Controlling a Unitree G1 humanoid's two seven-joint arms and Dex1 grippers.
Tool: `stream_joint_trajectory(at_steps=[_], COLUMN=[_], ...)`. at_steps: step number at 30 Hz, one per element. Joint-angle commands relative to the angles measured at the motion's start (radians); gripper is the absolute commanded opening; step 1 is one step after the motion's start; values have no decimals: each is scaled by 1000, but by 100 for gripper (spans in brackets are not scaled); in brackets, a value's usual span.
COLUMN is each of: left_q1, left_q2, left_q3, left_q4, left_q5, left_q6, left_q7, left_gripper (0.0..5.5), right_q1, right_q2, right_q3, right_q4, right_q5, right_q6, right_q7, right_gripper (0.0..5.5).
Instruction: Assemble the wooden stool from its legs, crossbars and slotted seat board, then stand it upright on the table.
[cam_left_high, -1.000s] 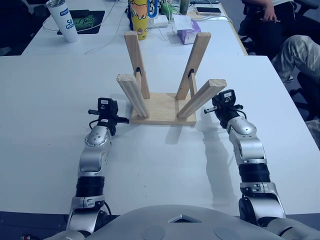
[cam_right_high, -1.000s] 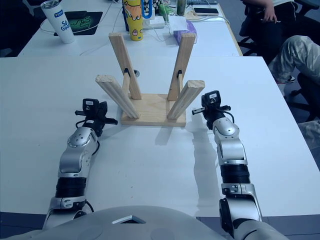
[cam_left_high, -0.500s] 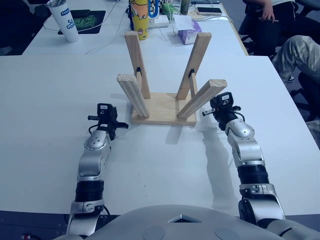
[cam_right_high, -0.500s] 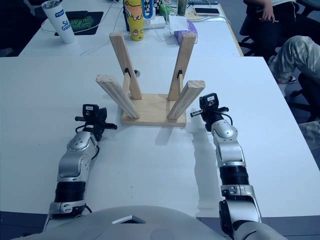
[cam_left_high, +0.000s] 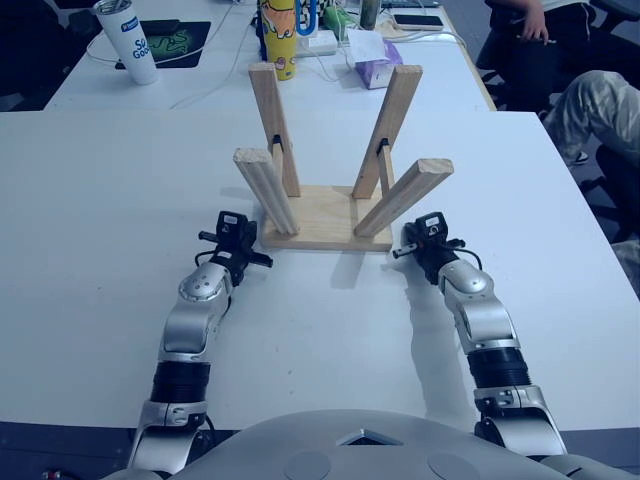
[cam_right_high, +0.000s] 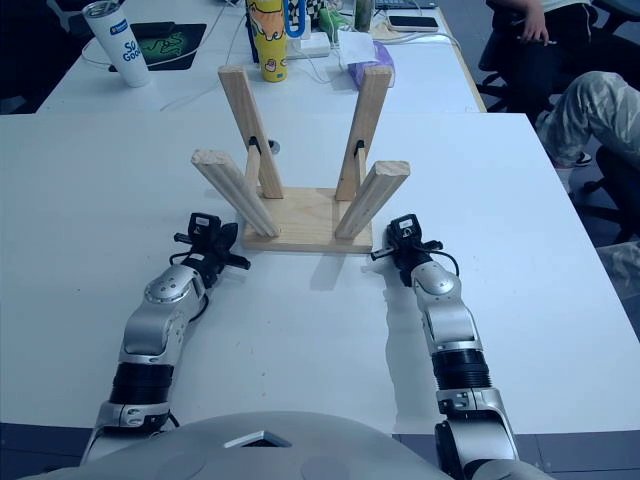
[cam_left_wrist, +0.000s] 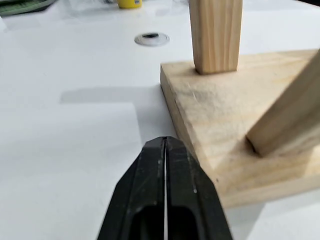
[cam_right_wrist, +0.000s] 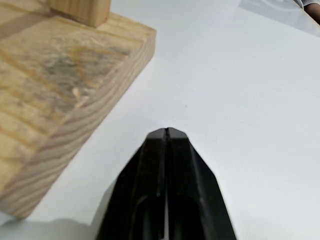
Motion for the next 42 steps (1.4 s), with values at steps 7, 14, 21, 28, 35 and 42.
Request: stream_joint_trajectory(at_steps=[7, 14, 21, 28, 35, 42], left_q1=[59, 44, 44, 35, 20, 5], left_q2=[32, 11, 32, 57, 57, 39], left_q3=[-38, -53, -57, -52, -47, -104], left_q4=[-103, -67, -44, -1, 24, -23], left_q5=[-1, 1, 23, 64, 83, 59], left_q6=[112, 89, 61, 24, 1, 15], left_q7=[-23, -11, -8, 12, 26, -39], left_gripper=[0, 0, 0, 0, 0, 0], right_q1=[126, 64, 44, 62, 36, 35], right_q2=[-103, -63, -73, -98, -106, -88], right_q3=[33, 58, 62, 60, 47, 80], right_q4=[-193, -158, -131, -120, -74, -112], right_q5=[43, 38, 32, 16, 6, 29], right_q6=[92, 103, 99, 82, 62, 78], right_q7=[170, 155, 162, 169, 151, 183], right_gripper=[2, 2, 2, 2, 2, 2])
